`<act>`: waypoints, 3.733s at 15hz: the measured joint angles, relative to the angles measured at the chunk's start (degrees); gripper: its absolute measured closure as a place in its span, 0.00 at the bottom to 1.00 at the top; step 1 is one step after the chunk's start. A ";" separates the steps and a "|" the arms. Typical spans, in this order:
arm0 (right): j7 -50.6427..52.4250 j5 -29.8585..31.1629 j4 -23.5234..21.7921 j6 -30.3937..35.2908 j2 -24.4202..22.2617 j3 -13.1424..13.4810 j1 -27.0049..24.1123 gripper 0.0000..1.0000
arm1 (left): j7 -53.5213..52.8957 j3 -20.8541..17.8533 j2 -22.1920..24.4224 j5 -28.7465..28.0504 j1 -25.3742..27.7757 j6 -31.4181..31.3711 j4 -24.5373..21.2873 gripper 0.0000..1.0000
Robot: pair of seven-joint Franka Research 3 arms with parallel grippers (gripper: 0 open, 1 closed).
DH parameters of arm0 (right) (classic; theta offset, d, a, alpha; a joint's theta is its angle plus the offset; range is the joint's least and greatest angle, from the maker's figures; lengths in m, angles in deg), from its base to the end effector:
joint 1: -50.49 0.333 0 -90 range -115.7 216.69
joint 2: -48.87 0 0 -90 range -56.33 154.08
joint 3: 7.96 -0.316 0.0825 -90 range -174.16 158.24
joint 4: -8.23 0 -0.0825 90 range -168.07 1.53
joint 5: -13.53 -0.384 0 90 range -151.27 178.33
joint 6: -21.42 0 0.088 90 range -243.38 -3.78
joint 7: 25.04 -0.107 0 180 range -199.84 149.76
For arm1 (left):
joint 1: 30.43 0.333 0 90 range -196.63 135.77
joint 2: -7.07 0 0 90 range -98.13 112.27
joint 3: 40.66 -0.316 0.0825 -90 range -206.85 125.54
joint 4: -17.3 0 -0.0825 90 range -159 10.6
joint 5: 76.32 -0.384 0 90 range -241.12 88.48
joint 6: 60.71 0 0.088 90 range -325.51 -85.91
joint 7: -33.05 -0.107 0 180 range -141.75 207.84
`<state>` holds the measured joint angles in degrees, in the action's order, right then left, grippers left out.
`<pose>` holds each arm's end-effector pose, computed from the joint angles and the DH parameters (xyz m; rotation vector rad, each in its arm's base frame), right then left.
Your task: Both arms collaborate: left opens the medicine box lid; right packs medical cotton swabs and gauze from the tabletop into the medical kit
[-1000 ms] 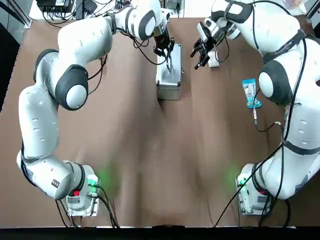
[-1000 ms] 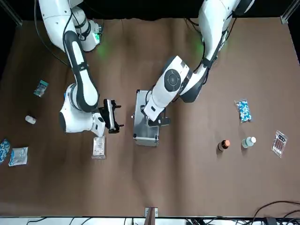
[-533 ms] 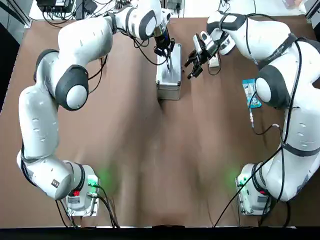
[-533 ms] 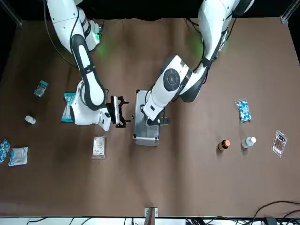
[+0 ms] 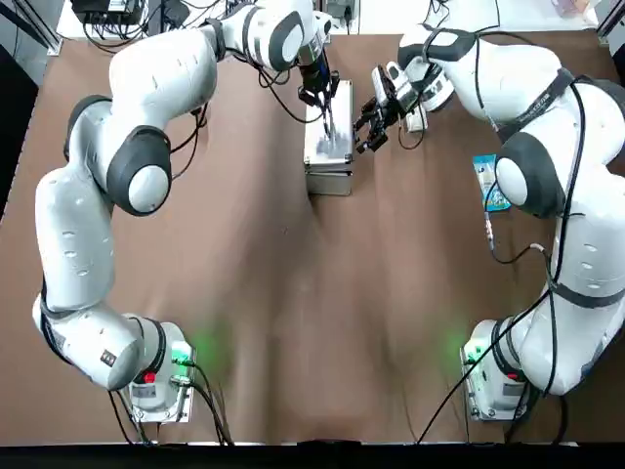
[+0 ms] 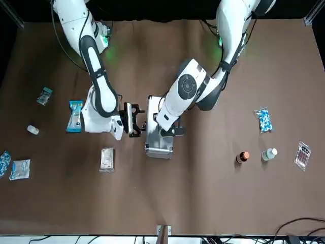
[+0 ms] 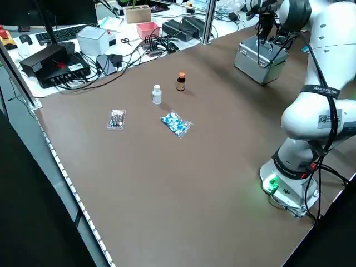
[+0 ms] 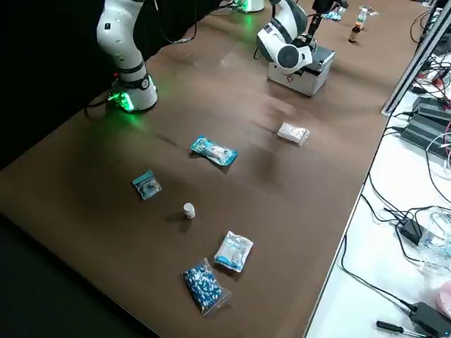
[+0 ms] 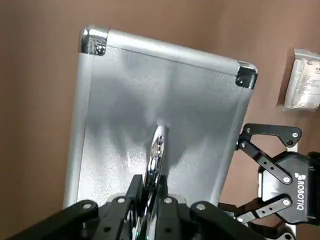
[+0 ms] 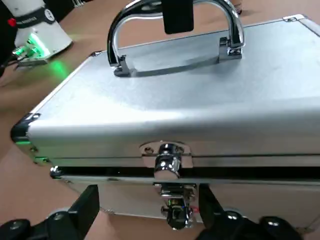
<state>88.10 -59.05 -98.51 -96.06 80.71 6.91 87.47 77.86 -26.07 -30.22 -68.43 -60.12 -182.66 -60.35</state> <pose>0.5559 0.2913 0.2217 -1.6457 -1.6182 -0.5280 0.5545 -0.4904 0.3644 2.8410 0.1928 -0.1300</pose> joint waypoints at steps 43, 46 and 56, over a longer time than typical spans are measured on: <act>3.40 -4.69 -0.82 -3.56 0.39 0.78 1.82 0.57 | -21.35 -1.08 16.32 -7.75 19.30 23.32 0.65 0.01; 4.43 -4.04 -0.52 -3.17 0.25 1.58 1.76 0.55 | -28.41 -1.15 20.05 -7.81 23.22 28.32 0.68 0.01; 3.55 10.83 6.24 2.23 -7.87 6.53 -6.67 0.36 | -39.65 -1.16 24.02 -7.81 33.33 37.59 0.60 0.00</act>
<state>91.65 -48.22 -92.27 -93.83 72.83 13.45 80.79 38.21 -27.22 -6.20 -76.24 -26.79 -145.07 -59.74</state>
